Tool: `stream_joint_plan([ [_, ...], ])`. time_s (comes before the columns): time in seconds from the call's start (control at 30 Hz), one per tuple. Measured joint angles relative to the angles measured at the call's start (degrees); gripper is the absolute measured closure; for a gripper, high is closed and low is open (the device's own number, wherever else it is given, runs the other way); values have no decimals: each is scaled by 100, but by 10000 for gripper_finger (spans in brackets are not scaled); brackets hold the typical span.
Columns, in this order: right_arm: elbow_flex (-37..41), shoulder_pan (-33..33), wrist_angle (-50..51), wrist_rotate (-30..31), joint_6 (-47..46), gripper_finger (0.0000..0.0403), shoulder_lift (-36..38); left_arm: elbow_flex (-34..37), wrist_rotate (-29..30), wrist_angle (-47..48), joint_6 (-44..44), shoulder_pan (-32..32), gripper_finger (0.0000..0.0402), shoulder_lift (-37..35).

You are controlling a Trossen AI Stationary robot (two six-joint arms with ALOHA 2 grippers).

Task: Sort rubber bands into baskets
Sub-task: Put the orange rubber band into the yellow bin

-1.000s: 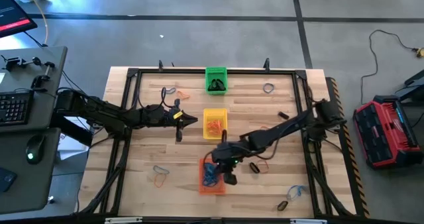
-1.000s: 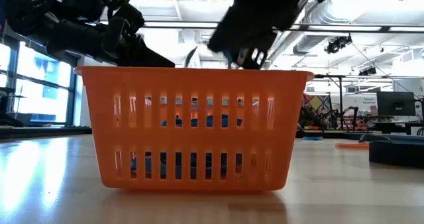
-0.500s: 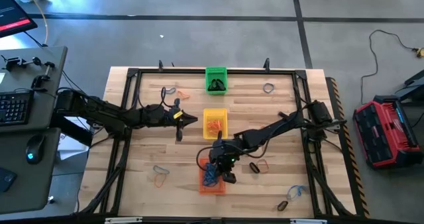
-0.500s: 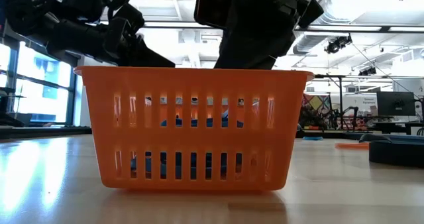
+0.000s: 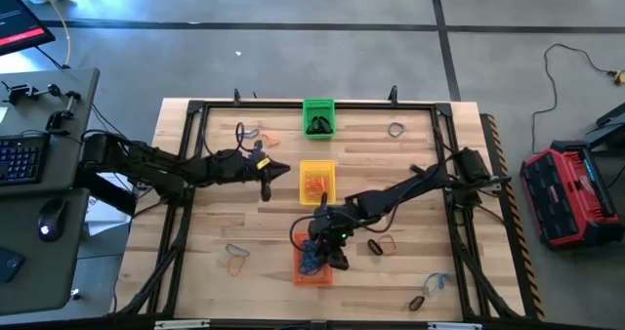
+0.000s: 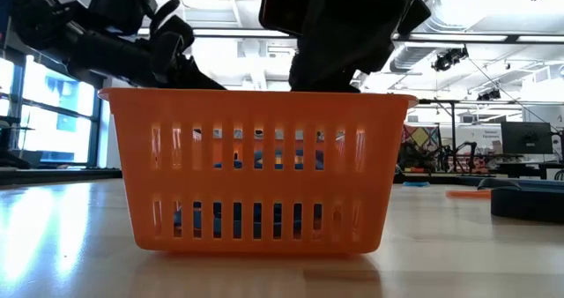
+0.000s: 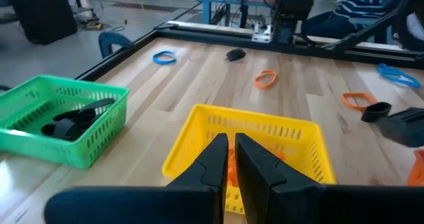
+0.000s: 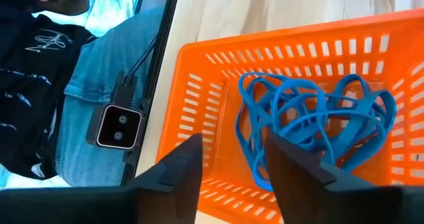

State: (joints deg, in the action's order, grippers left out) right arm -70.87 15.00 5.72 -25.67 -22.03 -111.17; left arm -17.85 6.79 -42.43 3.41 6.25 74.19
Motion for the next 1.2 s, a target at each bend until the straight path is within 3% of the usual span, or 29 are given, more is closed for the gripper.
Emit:
stream_joint_plan([
  [0.13,0,0,114,42,106,267,158,0,-4,126,127,146,383,0],
  [0.37,0,2,1000,719,989,392,828,-11,-7,813,367,678,386,0],
  [0.53,1,-39,1580,1333,1330,397,1254,-286,-50,1702,139,988,400,0],
  [0.77,552,-134,1546,1827,1539,402,1748,-930,-149,3081,-437,1490,401,4],
  [1.03,1772,-376,199,1871,1413,403,2318,-1587,-929,4439,-1123,2285,401,15],
  [1.2,2352,-415,-460,1921,1329,403,2566,-2028,-1125,5286,-1595,2638,401,268],
])
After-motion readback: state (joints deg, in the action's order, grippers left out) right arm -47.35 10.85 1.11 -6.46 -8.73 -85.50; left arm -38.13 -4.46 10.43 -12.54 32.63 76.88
